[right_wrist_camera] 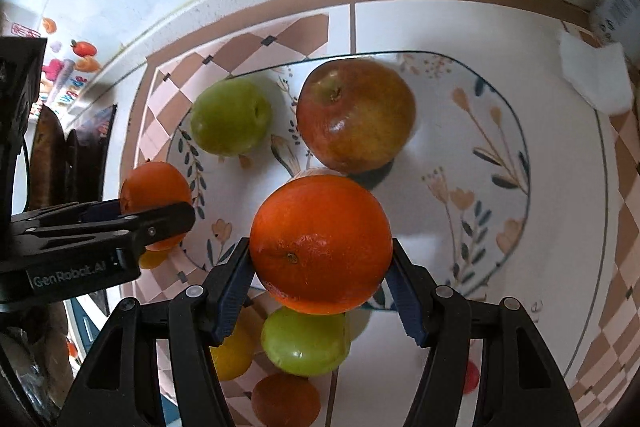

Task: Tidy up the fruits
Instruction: 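Lift the orange in the left tool while the right tool carries its orange over the plate, then open the left tool on the plate while the right tool releases its orange there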

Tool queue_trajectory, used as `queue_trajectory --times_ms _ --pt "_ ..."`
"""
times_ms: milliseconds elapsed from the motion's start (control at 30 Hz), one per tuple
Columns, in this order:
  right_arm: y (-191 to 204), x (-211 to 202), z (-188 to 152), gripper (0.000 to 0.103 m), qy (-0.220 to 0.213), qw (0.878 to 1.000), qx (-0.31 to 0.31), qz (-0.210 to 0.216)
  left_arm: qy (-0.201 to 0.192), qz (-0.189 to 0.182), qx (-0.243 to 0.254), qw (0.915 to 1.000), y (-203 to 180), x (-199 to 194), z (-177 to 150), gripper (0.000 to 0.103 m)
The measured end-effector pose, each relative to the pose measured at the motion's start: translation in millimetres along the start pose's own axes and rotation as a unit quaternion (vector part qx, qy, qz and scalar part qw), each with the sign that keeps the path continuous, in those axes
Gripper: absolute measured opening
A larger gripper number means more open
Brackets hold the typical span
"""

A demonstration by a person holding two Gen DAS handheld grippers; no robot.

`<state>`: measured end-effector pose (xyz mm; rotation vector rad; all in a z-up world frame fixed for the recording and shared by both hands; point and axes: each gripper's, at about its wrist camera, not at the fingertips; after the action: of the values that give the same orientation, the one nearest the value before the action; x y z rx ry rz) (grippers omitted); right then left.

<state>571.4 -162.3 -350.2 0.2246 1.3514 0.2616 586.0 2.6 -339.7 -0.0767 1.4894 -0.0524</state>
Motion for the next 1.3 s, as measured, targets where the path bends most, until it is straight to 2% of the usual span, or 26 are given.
queue_trajectory --times_ms 133,433,467,500,567,667,733,800,833,867,1067,1300 --pt "1.3 13.0 2.5 0.067 0.018 1.000 -0.001 -0.002 0.025 -0.015 -0.017 0.9994 1.6 12.5 4.0 0.062" --pt "-4.9 25.0 1.5 0.068 0.036 0.999 0.018 -0.008 0.038 -0.014 -0.013 0.9991 -5.1 25.1 8.2 0.062" --pt "-5.0 23.5 1.1 0.072 0.036 0.999 0.017 -0.011 0.038 -0.014 -0.011 0.9991 -6.1 25.9 8.5 0.062" --pt "-4.6 22.0 1.1 0.082 0.035 0.999 0.016 -0.017 0.040 -0.014 -0.011 0.9991 -7.4 26.9 8.6 0.062" --pt "-3.3 16.6 1.0 0.091 0.032 0.999 0.012 -0.023 0.042 -0.019 -0.013 0.9988 -7.8 28.5 11.1 0.062" --pt "-2.6 6.4 -1.0 0.091 0.029 0.999 0.005 -0.043 0.042 -0.028 -0.019 0.9985 -20.4 32.7 5.9 0.062" --pt "-4.8 1.9 -2.7 0.091 0.028 0.998 0.008 -0.052 0.036 -0.028 -0.015 0.9989 -21.6 31.6 1.9 0.062" --pt "-9.4 -5.3 -4.6 0.091 0.023 0.998 0.015 -0.058 0.030 -0.025 -0.011 0.9992 -22.7 27.2 -4.9 0.074" --pt "-11.9 -9.1 -5.7 0.091 0.020 0.998 0.020 -0.061 0.021 -0.022 -0.010 0.9995 -21.1 20.6 -6.3 0.086" --pt "-14.0 -12.6 -6.9 0.091 0.018 0.998 0.024 -0.063 0.012 -0.018 -0.009 0.9997 -21.6 15.4 -7.6 0.087" --pt "-21.2 -33.3 -15.3 0.091 0.003 0.997 0.033 -0.077 -0.038 0.001 -0.010 0.9992 -21.1 -21.9 -19.4 0.088" --pt "-11.2 -79.4 -36.3 0.091 -0.032 0.996 0.023 -0.082 -0.090 0.021 -0.005 0.9957 -14.9 -61.6 -51.9 0.088"
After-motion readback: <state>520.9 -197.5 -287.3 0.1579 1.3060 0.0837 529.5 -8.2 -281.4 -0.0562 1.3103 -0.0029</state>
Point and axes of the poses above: each gripper's, at about its wrist camera, not at the fingertips, and x roughly the way its jaws point, y to its left, z to its top, and after that the axes turned 8 degrees about -y, right-handed
